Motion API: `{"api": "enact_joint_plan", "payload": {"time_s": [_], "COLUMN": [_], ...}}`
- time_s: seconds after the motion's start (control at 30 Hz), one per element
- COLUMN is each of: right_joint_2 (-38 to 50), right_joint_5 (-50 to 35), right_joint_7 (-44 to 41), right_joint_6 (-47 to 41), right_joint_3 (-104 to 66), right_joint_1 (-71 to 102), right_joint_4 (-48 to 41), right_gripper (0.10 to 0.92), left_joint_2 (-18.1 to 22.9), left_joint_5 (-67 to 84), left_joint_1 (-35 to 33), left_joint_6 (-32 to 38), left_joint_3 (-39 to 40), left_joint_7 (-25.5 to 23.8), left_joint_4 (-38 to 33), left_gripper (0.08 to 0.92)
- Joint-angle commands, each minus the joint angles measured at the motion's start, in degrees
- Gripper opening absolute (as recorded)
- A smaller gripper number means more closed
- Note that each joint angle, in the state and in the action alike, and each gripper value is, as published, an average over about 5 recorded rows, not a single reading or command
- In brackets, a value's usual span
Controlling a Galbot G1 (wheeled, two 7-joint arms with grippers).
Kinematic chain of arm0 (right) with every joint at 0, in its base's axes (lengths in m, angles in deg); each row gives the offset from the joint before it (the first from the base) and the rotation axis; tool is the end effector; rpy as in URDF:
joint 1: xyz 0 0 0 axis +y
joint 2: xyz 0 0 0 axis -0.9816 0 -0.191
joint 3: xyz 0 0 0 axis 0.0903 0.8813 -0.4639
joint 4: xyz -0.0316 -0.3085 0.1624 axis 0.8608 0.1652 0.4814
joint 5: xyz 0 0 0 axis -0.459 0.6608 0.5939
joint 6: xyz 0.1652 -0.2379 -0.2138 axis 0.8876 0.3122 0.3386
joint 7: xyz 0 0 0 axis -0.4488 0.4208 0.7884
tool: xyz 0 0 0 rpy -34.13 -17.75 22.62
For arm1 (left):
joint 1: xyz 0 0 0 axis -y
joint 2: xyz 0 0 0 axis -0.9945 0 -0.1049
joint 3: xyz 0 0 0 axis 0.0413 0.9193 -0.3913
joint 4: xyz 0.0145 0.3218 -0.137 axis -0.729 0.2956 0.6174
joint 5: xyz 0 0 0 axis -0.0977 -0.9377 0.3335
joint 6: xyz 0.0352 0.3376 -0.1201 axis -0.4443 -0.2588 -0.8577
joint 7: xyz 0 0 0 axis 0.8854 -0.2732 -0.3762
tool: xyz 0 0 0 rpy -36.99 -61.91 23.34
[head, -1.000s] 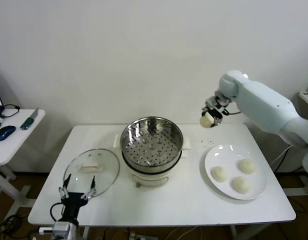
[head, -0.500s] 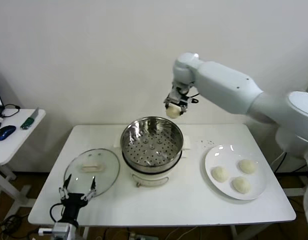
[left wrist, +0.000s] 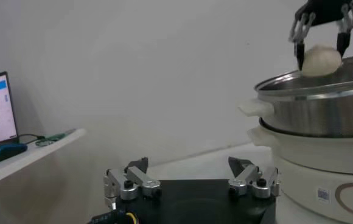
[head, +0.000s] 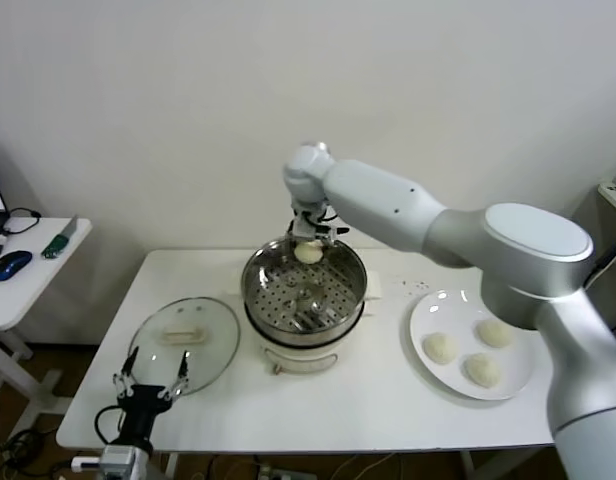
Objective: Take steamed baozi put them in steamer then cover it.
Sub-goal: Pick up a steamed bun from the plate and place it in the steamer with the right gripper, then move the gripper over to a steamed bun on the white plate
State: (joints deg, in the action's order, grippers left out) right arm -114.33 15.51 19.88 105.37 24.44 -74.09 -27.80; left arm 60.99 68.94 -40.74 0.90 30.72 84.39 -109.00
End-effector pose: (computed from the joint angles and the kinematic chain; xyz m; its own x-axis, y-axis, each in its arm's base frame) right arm 0.6090 0.2209 -0.0705 -0.3157 0.0019 0.9488 -0.1382 -0.9894 -0.0440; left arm 0.1536 0.0811 -0.3471 -0.9889 -0.0917 0.1173 -0.0581 0.9631 0.2628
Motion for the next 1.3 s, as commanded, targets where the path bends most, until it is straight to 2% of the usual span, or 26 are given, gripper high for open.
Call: {"api": "enact_joint_plan", "payload": {"time_s": [0.03,0.47,0.63,0.77,0.9,1.03,1.17,1.3], "right_joint_2": [-3.3,-3.8,-2.9,-1.1,3.0,8.5,16.3,25.9], "right_joint_5": [6.2,6.6,6.8,4.7,-0.4,-9.9,-23.9,-36.4], "right_joint_7": [0.8,1.2,0.4,-0.7,-2.4,-3.9,-2.9,3.2], "right_joint_6": [2.3,2.2,2.2,2.1,0.3,-5.8,-17.6,-31.5], "right_joint_3": [-0.4,-1.0,-1.9,-2.1,-1.7,0.0,4.5,9.6], "right_joint_1": [4.1,6.0,5.1,3.3,0.0,-4.4,-8.9,-12.6], "right_joint_4": [-2.6,-3.5,-2.4,-0.2,4.7,9.4,13.4,19.9], "right_gripper": [0.687,0.704,0.797,0.821,0.823,0.823,0.823,0.823], "left_joint_2": [-0.1,-0.3,-0.3,-0.4,-0.4,-0.5,-0.5,-0.6], "left_joint_5": [0.1,0.2,0.1,0.1,0.1,0.1,0.3,0.7], "left_joint_1": [0.0,-0.1,-0.2,-0.2,-0.4,-0.7,-1.0,-1.1], "left_joint_6": [-0.1,0.1,0.1,0.1,0.0,0.1,0.2,0.2], "left_joint_3": [0.1,0.0,0.0,0.0,-0.1,0.0,0.1,0.1], "left_joint_7": [0.0,0.0,0.0,0.0,0.1,0.1,0.1,0.1], "left_joint_4": [0.0,0.5,0.3,0.1,-0.1,-0.4,-0.8,-1.2], "left_gripper": [0.823,0.823,0.823,0.823,0.823,0.823,0.823,0.823]}}
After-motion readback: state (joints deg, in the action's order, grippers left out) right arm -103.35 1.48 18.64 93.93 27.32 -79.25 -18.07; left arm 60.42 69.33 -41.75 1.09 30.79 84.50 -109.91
